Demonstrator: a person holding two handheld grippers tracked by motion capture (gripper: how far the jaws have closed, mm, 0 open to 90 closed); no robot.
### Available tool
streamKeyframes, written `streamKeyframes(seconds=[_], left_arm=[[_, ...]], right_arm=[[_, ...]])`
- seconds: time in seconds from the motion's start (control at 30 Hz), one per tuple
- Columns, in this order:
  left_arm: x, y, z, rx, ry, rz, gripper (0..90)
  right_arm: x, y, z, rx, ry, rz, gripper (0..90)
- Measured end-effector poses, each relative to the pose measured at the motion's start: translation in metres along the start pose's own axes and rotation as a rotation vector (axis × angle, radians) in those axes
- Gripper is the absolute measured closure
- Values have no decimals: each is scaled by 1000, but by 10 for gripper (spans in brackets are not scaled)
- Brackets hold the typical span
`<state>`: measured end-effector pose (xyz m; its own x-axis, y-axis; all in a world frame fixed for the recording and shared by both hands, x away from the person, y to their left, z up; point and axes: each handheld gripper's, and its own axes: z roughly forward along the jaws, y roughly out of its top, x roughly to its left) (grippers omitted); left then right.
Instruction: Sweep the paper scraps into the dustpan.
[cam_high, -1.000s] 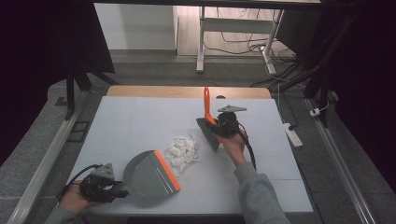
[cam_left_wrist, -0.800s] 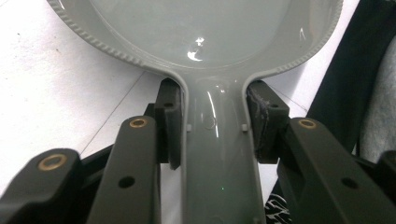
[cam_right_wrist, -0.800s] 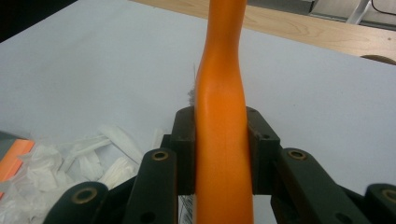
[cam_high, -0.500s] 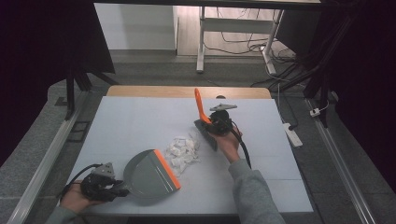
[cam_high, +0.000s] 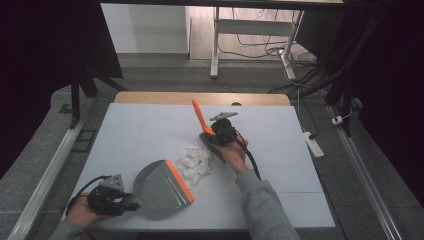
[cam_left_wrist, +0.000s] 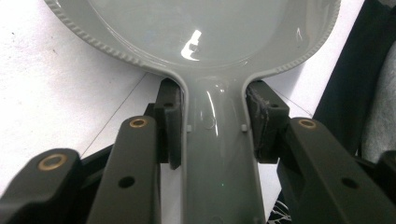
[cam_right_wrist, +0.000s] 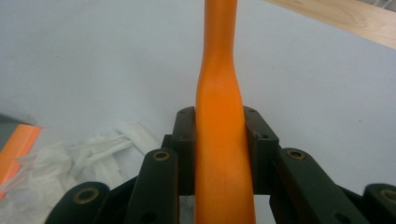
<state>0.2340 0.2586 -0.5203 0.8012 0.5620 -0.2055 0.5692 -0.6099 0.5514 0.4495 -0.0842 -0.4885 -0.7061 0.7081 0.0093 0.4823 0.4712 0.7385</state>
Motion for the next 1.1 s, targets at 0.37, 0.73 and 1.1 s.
streamKeyframes(seconds=[0.37, 0.73, 1.1], left_arm=[[1, 3, 4, 1, -6, -3, 610], [0, 5, 4, 3, -2, -6, 610], [-1, 7, 6, 1, 3, -12, 609]], right_arm=[[17, -1, 1, 7, 38, -51, 697], [28, -2, 2, -2, 72, -76, 697], [48, -4, 2, -12, 155, -93, 697]])
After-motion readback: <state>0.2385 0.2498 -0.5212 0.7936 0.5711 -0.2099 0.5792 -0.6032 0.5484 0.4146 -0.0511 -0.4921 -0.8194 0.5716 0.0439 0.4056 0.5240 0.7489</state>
